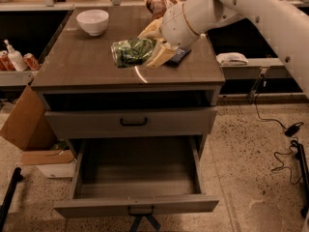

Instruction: Pick green can from middle drawer and place on counter

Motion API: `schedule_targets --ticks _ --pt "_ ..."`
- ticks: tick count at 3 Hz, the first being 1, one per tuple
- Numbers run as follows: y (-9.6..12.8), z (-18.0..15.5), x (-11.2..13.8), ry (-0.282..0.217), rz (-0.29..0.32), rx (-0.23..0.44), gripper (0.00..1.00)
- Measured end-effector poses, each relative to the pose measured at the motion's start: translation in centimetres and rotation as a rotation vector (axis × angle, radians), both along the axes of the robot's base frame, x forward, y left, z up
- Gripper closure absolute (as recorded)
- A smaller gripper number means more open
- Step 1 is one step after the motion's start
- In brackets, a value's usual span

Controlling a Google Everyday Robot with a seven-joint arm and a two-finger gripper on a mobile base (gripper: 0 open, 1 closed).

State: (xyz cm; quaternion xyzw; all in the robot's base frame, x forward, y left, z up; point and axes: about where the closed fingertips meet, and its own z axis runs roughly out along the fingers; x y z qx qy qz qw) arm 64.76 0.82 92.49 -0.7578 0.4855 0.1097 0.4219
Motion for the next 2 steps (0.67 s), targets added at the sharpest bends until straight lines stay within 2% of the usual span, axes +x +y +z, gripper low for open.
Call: schedule_targets --ticks 1,2 --pt "1.7 0.0 1.1 0.068 -0.058 0.061 1.0" --pt "2.2 -1.3 2.3 0.136 -0.114 0.116 1.0"
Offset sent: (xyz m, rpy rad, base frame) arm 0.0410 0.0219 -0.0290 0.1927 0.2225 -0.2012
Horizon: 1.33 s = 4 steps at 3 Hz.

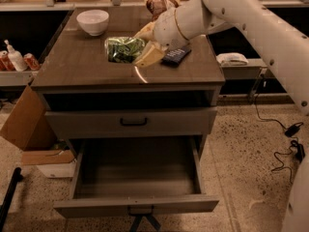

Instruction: Pick green can from middle drawer and place on counter

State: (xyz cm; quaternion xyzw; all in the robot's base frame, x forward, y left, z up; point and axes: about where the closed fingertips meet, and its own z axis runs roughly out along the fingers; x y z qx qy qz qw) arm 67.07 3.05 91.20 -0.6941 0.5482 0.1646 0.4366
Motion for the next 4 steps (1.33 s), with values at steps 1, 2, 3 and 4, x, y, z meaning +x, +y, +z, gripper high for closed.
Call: schedule_targets --ticks 1,2,3,4 --pt "0.1 -1.5 1.3 0.07 -0.058 0.041 1.0" --pt "0.1 -2.5 2.4 0.121 -0.097 0.048 1.0" --pt "-0.1 -3.2 3.8 0.165 -0.127 0.036 1.0" --pt "-0.3 -3.6 5.2 0.185 -0.149 0.018 1.0"
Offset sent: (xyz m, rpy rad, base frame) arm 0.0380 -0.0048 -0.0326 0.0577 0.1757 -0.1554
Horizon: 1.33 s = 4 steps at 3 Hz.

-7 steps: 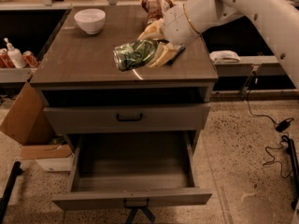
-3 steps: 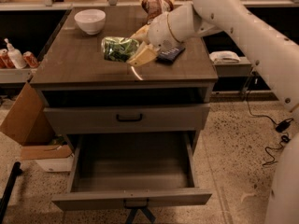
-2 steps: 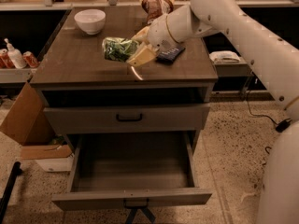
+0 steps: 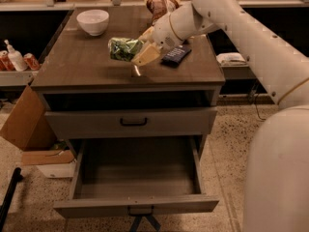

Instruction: Pick green can from middle drawer and place on counter

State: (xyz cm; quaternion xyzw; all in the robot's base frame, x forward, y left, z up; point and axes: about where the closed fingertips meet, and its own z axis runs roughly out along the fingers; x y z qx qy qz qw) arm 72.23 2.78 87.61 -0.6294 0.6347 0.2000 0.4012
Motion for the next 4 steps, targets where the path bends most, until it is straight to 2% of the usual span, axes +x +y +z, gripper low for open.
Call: schedule_targets --ticks 1,4 --pt "0.4 -0.4 1.5 0.01 -0.003 -0.016 0.84" --pt "2.2 -2.3 4.2 0.043 0.019 -0.027 0.14"
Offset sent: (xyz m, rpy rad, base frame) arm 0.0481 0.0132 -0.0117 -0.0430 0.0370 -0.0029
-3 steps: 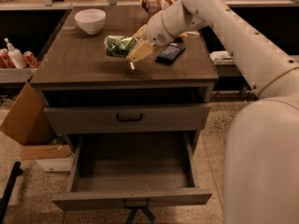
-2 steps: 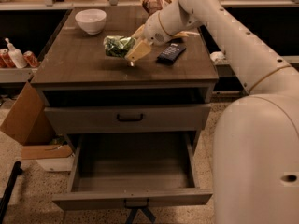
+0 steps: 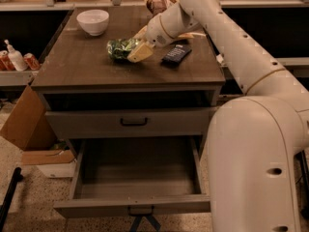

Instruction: Pick green can from middle drawer and place on counter

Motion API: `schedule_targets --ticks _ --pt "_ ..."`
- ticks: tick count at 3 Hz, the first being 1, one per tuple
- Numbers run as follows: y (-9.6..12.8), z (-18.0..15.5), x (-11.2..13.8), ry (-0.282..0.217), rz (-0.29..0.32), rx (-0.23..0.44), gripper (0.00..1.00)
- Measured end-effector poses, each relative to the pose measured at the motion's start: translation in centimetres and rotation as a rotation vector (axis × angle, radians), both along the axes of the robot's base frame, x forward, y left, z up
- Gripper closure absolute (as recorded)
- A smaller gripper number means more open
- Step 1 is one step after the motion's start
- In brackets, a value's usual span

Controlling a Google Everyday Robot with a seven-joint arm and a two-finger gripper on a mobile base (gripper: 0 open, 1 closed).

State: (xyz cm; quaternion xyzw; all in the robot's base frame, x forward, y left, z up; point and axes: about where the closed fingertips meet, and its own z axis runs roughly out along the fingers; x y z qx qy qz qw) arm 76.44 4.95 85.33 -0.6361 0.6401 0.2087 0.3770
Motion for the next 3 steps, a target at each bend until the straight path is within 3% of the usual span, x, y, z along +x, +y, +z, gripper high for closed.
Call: schedule_targets --ticks 1,2,3 --pt "-0.4 0.2 -0.1 -0.02 -0.006 0.003 0.0" --pt "-0.8 1.0 -1.6 -0.041 -0.012 -0.006 0.0" --pt "-2.7 4.0 -4.0 -0.099 -0.079 -0.007 0.0"
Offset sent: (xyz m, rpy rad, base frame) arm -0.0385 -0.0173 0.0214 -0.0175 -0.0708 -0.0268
